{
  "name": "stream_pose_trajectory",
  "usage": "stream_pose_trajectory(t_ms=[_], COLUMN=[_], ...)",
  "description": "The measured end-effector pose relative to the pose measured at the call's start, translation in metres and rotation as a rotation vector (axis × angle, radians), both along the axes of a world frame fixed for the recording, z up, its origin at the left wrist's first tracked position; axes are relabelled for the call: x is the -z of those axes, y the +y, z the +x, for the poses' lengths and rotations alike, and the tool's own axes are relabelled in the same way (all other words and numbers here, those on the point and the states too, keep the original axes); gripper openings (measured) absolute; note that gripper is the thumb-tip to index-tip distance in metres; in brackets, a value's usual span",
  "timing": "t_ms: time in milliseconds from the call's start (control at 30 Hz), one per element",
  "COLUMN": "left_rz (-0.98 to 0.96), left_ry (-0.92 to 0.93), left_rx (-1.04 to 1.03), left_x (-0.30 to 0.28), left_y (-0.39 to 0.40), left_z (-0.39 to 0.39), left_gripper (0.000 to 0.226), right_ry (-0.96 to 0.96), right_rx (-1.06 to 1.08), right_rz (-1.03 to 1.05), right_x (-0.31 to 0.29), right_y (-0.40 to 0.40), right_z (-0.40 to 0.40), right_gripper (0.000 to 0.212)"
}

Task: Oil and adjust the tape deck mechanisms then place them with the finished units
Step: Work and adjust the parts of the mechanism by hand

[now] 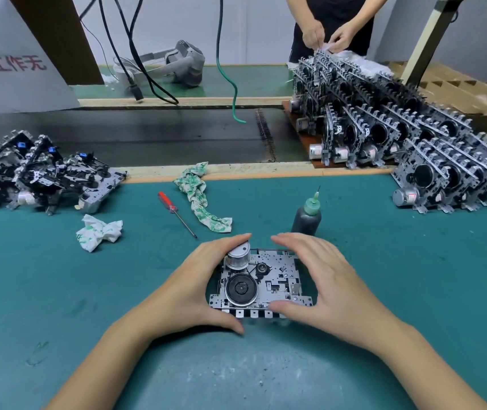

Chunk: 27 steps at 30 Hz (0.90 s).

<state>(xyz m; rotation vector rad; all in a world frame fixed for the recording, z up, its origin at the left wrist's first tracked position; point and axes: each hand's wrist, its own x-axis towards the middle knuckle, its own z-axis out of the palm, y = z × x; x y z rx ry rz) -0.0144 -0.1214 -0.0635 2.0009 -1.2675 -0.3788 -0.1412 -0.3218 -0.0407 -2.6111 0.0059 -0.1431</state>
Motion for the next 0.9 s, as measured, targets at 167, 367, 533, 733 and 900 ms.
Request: stream_pose_trajectory(t_ms=[167, 367, 533, 733, 900], left_rz=[0.019, 0.028, 0.001, -0.095, -0.235], left_ry=[-0.001, 0.002, -0.029, 0.11, 0.683], left_rx=[0.018, 0.023, 0.008, -0.11, -0.133], left_x=[0.002, 0.002, 0.003, 0.001, -0.018], left_y=[0.002, 0.004, 0.001, -0.001, -0.006], left_z=[0.0, 0.0, -0.003, 0.0, 0.003], left_gripper=[0.122, 0.122, 0.117, 0.126, 0.112], right_ry=[0.202, 0.25, 0.282, 0.241, 0.258], right_rx=[-0.145, -0.143, -0.154, -0.099, -0.097], right_rz=[-0.239, -0.371, -0.431, -0.364, 0.365], right_x=[-0.007, -0.015, -0.022, -0.023, -0.022], right_y=[-0.001, 0.006, 0.013, 0.005, -0.003], right_z=[0.007, 0.019, 0.028, 0.032, 0.026], right_gripper=[0.12, 0.126, 0.096, 0.083, 0.066])
